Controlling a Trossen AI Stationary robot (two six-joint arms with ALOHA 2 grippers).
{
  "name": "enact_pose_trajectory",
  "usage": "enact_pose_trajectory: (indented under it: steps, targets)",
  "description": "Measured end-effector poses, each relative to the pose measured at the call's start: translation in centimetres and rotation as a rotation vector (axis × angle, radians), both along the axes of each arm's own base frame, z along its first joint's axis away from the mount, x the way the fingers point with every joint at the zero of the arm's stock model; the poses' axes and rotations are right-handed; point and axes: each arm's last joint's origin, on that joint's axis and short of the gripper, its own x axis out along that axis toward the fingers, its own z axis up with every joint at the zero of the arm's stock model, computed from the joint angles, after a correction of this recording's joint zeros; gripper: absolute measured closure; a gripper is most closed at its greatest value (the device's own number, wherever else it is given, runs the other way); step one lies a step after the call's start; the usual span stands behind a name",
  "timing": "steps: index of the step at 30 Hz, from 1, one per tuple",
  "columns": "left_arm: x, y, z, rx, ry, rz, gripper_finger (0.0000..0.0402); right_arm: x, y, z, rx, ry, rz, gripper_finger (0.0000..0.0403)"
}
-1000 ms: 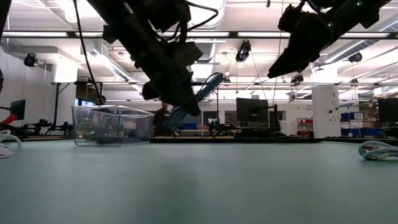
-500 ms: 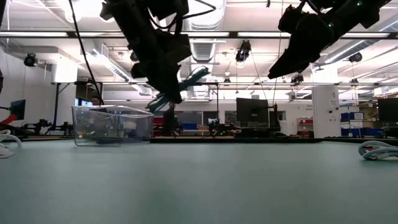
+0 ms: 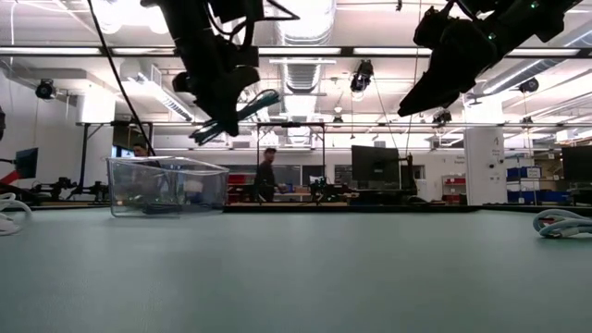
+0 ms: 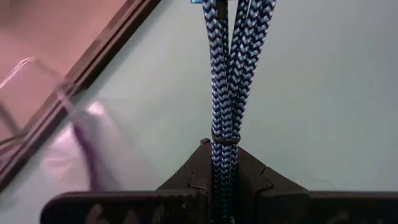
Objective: Pick and place USB-C Cables
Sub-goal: Put the blue charger cable into the transparent bin
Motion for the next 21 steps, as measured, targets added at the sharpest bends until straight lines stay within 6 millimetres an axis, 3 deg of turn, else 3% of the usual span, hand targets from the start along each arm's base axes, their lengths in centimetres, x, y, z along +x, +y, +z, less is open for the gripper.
enact_pose_trajectory:
  steps: [10,21]
  targets:
    - [-2.9,4.2,0.2,-0.022,0.205,0.199,0.0389,0.0,0.0,0.0,0.0,0.0,0.0,0.0209]
    - [-5.2,9.0,0.1,-0.048,0.254,0.381,0.0389,0.0,0.0,0.0,-0.002,0.001,0.001,0.0209]
